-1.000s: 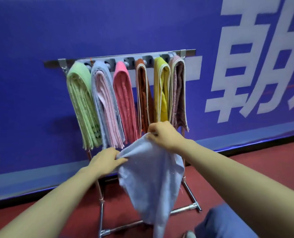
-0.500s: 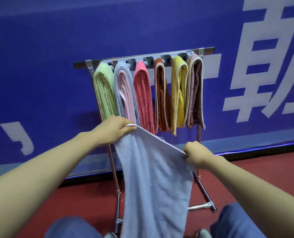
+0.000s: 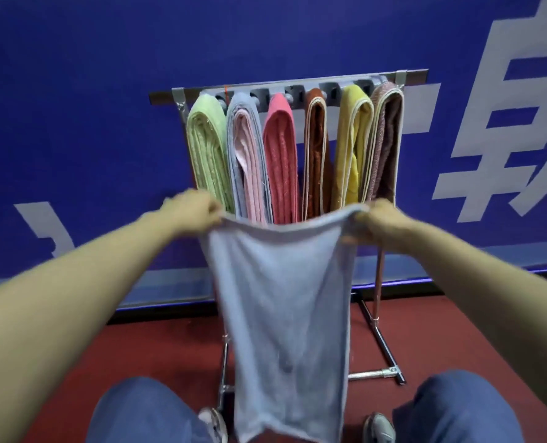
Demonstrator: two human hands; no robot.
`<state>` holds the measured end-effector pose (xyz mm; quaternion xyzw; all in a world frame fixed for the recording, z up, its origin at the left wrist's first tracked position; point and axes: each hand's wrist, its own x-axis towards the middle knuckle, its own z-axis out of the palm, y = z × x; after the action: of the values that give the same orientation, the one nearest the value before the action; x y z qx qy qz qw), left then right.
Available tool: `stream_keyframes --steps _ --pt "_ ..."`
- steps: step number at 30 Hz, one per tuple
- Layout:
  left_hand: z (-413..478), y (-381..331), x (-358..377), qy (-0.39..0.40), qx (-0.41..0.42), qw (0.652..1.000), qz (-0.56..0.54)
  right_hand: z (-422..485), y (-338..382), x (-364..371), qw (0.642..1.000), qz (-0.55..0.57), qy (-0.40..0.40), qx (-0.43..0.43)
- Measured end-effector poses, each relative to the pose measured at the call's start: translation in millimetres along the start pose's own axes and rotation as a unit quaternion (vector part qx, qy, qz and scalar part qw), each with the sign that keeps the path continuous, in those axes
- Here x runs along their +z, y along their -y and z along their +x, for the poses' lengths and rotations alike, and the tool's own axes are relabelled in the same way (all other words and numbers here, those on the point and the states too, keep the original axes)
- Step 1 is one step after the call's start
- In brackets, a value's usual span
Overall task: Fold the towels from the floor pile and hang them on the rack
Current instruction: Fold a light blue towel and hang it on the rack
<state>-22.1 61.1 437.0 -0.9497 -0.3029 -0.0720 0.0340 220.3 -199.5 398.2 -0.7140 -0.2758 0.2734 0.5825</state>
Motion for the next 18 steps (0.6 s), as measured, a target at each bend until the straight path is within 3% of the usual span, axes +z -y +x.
stream_keyframes --steps 1,3,4,5,6,7,8,9,10,12,14,18 --pt "5 -3 -12 -0.116 -0.027 0.992 -0.035 10 18 3 0.995 0.006 -0.070 -0.071" --pt "2 -11 -14 -0.354 -0.049 0.926 -0.119 15 26 11 0.951 -0.047 -0.197 -0.233" --pt "-6 -15 -2 -0.405 -0.042 0.903 -0.136 5 18 14 0.920 -0.098 -0.241 -0.294" --pt "-18 -20 19 -0.376 -0.021 0.918 -0.127 -7 -4 18 0.896 -0.188 -0.243 -0.320" --pt "-32 -18 56 -0.250 0.021 0.964 -0.092 -11 -32 22 0.878 -0.311 -0.189 -0.312" --pt "-53 -19 94 -0.040 0.062 0.995 -0.061 -23 -62 29 0.854 -0.458 -0.068 -0.237" --pt "-78 -19 132 0.163 0.085 0.983 -0.023 -27 -95 33 0.813 -0.566 0.075 -0.118" --pt "-101 -18 162 0.283 0.083 0.955 0.007 -29 -123 33 0.781 -0.603 0.161 -0.009" --pt "-118 -16 183 0.334 0.068 0.940 0.006 -31 -144 34 0.765 -0.608 0.205 0.061" --pt "-126 -15 196 0.340 0.051 0.938 -0.032 -29 -164 33 0.763 -0.591 0.231 0.122" --pt "-112 -12 189 0.299 0.035 0.953 -0.042 -25 -163 33 0.760 -0.599 0.220 0.119" --pt "-80 -2 177 0.196 -0.032 0.977 -0.077 -1 -136 30 0.914 -0.394 0.062 0.071"
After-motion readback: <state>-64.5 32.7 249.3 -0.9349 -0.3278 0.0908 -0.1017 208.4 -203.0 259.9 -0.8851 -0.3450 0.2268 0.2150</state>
